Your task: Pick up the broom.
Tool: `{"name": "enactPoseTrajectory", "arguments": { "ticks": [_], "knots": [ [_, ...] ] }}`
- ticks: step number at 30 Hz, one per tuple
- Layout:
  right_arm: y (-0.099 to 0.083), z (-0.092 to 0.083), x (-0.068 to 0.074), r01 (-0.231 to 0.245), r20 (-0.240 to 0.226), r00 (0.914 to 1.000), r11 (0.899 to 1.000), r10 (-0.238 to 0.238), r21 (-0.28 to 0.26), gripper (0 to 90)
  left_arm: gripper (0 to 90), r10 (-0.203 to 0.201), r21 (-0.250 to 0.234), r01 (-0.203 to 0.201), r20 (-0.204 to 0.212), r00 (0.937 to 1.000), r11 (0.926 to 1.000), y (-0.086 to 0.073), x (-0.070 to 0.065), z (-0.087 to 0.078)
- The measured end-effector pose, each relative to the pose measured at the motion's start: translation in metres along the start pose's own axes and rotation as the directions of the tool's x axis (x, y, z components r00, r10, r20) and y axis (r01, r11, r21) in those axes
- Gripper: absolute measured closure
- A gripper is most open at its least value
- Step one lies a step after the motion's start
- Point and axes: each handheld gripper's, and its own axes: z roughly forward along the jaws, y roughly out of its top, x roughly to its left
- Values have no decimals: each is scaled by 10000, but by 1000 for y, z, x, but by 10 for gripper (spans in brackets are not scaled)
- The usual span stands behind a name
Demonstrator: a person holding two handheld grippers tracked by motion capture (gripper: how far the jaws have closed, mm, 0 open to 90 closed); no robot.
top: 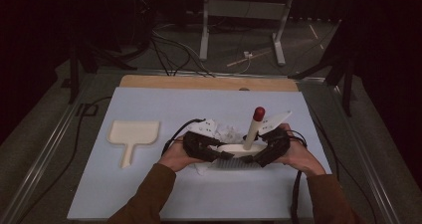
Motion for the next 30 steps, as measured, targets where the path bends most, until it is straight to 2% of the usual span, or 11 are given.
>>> {"name": "enactPoseTrajectory", "arguments": {
  "ticks": [3,4,8,10,11,16,21,24,25,28,30],
  "knots": [
    [-1,0,0,36,-614,9981,9998,-47,-184,439,700,3,-99,-2,79,10000,10000,0,0,1],
    [-1,0,0,36,-614,9981,9998,-47,-184,439,700,-5,-124,7,160,9999,9999,0,0,1],
    [-2,-1,-1,7,-1108,9938,9992,-52,-403,530,699,-13,-272,24,405,9992,9996,-1,1,3],
    [-3,-1,0,13,-1352,9908,9990,-74,-454,580,697,7,-314,9,498,9988,9995,-1,2,3],
    [-4,-2,0,42,-1635,9865,9987,-124,-506,638,691,10,-397,10,519,9987,9992,-2,2,3],
    [-6,-3,2,165,-1639,9861,9974,-278,-699,667,665,-91,-658,129,577,9983,9977,-2,3,2],
    [-5,-3,5,254,-1235,9917,9955,-366,-910,670,605,-352,-914,361,118,9993,9952,-1,3,0],
    [-5,-3,5,184,-1213,9922,9963,-286,-841,670,473,-649,-1092,608,-337,9973,9922,-1,4,-4],
    [-6,-2,4,139,-1089,9938,9967,-227,-804,670,352,-756,-1141,681,-625,9952,9911,-1,4,-5],
    [-7,-2,2,44,-935,9956,9967,-120,-809,670,305,-1030,-1271,877,-1188,9876,9880,-4,4,-10],
    [-8,-3,0,-140,-801,9968,9961,70,-872,670,244,-1174,-1328,950,-1732,9779,9866,-6,5,-13]
  ]
}}
